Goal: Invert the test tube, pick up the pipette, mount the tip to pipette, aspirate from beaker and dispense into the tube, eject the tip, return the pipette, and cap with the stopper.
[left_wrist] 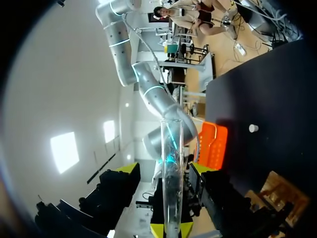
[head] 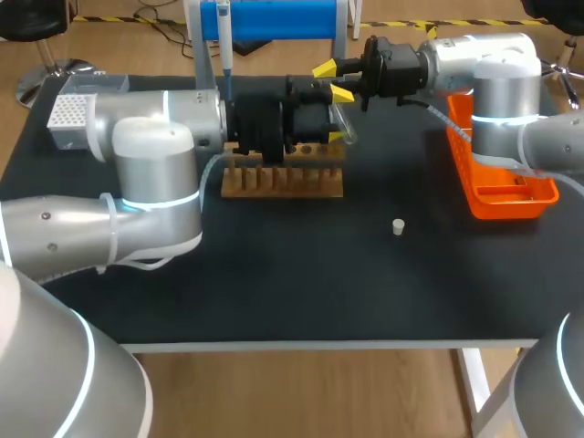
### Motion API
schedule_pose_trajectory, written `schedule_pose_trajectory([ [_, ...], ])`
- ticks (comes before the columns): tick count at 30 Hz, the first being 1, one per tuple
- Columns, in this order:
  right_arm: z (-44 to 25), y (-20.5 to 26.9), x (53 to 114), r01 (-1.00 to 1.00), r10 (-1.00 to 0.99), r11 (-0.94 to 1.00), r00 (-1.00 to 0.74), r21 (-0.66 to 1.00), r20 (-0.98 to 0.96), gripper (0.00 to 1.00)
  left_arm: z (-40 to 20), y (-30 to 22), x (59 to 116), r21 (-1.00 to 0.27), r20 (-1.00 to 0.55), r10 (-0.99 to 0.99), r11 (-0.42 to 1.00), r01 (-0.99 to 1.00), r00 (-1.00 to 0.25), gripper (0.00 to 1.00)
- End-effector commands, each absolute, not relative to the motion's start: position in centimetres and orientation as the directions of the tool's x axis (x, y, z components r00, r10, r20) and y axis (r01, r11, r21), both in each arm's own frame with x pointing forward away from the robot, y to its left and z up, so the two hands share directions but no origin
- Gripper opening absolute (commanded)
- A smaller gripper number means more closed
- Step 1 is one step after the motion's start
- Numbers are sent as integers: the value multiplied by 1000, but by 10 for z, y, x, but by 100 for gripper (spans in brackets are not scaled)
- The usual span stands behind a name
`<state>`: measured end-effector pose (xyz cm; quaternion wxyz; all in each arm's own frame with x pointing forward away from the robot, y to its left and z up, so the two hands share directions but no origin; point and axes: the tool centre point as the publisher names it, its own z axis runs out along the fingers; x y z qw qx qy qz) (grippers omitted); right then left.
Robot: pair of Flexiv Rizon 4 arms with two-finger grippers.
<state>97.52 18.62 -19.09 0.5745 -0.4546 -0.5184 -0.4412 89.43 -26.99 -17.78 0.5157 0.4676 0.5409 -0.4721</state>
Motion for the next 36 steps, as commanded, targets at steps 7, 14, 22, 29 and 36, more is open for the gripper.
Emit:
schedule_pose_trajectory([
  [7,-191,185,976,978,-34,201,72,-64,997,0,-180,-274,897,-38,-999,34,103,994,-42,47],
  [14,-191,185,976,978,-34,201,72,-64,997,0,-183,-272,894,-49,-998,34,110,993,-53,0],
  [22,-191,185,976,978,-34,201,72,-64,997,0,-184,-269,889,-60,-997,33,115,992,-64,0],
  [29,-191,185,976,978,-34,201,72,-64,997,100,-184,-269,889,-62,-997,33,118,991,-66,0],
  [36,-191,185,976,978,-34,201,72,-64,997,100,-184,-269,889,-62,-997,33,118,991,-66,0],
])
